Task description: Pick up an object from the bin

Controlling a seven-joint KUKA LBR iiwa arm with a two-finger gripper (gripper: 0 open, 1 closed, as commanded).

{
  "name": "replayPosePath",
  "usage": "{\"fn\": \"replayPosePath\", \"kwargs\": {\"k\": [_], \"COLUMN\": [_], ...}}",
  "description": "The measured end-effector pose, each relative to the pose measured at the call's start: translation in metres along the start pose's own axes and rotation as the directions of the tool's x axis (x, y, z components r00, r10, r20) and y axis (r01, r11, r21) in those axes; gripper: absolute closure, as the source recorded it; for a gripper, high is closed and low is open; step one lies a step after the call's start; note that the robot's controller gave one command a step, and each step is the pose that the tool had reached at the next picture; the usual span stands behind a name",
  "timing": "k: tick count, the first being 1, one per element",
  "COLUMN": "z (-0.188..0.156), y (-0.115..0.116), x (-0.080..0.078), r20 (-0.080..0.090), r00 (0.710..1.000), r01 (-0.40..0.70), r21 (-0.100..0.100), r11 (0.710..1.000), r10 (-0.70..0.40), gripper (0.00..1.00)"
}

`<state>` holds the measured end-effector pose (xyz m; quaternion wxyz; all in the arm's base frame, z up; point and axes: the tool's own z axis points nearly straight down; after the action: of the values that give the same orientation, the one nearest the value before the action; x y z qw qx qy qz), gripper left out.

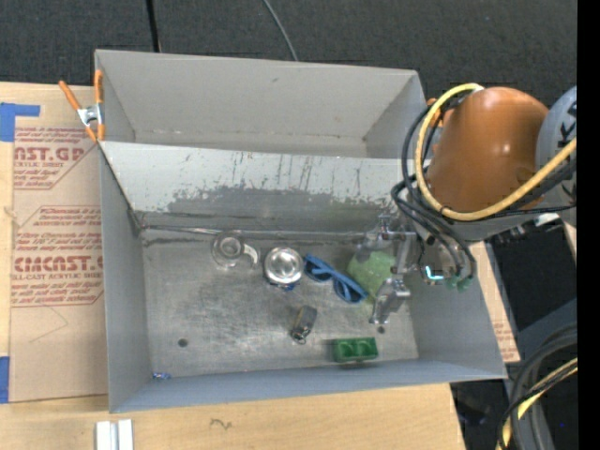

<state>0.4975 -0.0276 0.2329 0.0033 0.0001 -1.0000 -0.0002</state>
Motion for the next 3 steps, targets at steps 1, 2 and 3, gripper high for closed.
{"fn": "replayPosePath", "kwargs": {"k": [1, 2, 3], "z": [0.137, 0.160, 0.157], "y": [-0.015, -0.024, -0.024], "x": [-0.066, -0.089, -0.091], "r20": [0.003, 0.004, 0.011], "r00": [0.998, 0.915, 0.915], "r01": [0.057, -0.404, -0.403], "r21": [0.000, -0.003, -0.005], "r11": [0.998, 0.915, 0.915], "r10": [-0.057, 0.404, 0.403], "gripper": [0.00, 0.00, 1.00]}}
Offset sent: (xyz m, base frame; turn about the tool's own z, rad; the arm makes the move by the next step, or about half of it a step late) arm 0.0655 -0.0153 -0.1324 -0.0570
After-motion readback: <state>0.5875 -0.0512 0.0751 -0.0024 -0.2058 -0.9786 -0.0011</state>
